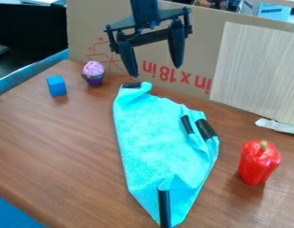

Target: Unfold the cloth from top right to bottom left

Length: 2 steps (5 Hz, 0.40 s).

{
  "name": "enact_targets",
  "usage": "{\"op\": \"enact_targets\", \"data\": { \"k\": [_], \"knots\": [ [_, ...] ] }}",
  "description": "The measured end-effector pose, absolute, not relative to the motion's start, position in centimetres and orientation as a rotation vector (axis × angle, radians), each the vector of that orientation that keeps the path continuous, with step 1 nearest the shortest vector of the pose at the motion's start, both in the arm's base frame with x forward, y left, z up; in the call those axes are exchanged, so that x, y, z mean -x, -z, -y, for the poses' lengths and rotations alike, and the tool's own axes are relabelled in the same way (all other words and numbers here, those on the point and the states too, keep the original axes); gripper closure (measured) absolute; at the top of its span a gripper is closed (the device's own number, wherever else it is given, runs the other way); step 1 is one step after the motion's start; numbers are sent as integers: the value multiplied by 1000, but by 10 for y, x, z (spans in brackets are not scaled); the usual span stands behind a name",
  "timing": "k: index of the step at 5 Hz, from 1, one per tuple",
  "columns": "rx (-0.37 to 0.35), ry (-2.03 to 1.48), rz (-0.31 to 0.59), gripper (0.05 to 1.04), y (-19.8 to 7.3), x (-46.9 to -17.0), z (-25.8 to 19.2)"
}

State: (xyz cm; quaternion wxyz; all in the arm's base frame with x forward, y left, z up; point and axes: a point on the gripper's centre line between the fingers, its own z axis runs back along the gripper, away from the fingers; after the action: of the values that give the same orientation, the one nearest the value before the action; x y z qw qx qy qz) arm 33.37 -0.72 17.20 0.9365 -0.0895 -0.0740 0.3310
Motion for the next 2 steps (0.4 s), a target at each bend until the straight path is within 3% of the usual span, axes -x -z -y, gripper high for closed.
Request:
{"op": "enact_targets", "data": {
  "k": [1,2],
  "knots": [
    [178,-682,127,84,-162,-335,8],
    [197,-718,171,84,-148,-341,3]
  ]
}}
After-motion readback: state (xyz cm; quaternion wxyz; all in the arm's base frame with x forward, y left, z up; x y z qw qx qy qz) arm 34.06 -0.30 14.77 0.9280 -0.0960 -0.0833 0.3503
